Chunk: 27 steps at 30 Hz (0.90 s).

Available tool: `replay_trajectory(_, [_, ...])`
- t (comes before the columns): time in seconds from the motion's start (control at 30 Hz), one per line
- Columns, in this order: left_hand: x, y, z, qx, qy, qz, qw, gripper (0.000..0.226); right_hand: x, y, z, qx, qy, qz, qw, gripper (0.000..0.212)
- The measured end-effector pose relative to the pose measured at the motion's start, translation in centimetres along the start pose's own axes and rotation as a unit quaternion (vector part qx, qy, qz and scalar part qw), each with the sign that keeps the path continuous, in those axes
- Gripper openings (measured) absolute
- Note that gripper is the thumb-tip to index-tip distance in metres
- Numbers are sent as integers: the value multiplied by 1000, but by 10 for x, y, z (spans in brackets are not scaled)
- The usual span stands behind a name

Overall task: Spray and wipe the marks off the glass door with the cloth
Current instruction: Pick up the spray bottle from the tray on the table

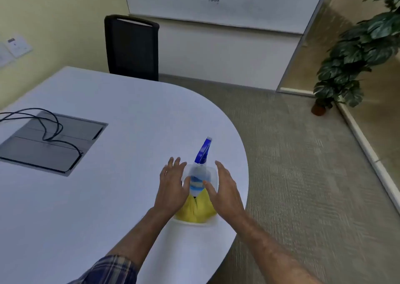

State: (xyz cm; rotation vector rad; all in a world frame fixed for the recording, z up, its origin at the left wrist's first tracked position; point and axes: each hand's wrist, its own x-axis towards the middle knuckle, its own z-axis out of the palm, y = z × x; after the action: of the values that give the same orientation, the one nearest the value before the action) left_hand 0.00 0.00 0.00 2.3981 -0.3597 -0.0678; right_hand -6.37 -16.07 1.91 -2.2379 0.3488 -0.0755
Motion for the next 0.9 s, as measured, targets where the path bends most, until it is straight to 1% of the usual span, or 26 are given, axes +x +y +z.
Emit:
replay_trajectory(0.07, [8,-2,6,-18,-9,-11,1000,46,10,6,5,22,6,10,1000,67])
replay_trajectory(0.2, [17,-4,20,-31,-29,-17,999,46,23,14,17,29,-5,12,999,62])
replay_trajectory(0.3, [25,-7,24,-31,-35,-19,999,45,32,15,23,55,9,-5,998,53])
replay_trajectory(0.4, [30,-9,29,-44,-36,-20,998,44,41,22,32,86,35,-1,996,39])
replay_trajectory(0.57, [37,-18,35,-47,-38,-13,998,41,57,22,40,117,23,6,993,28])
replay_trajectory(0.67, [39,-23,39,-48,-38,-19,998,43,64,22,43,131,9,15,991,36])
replay_trajectory(0.77, [39,-27,44,-51,-36,-22,998,46,68,23,44,117,-7,23,993,42])
replay_trajectory(0.9, [39,-29,45,-51,-42,-23,998,48,70,24,44,102,-8,33,994,45])
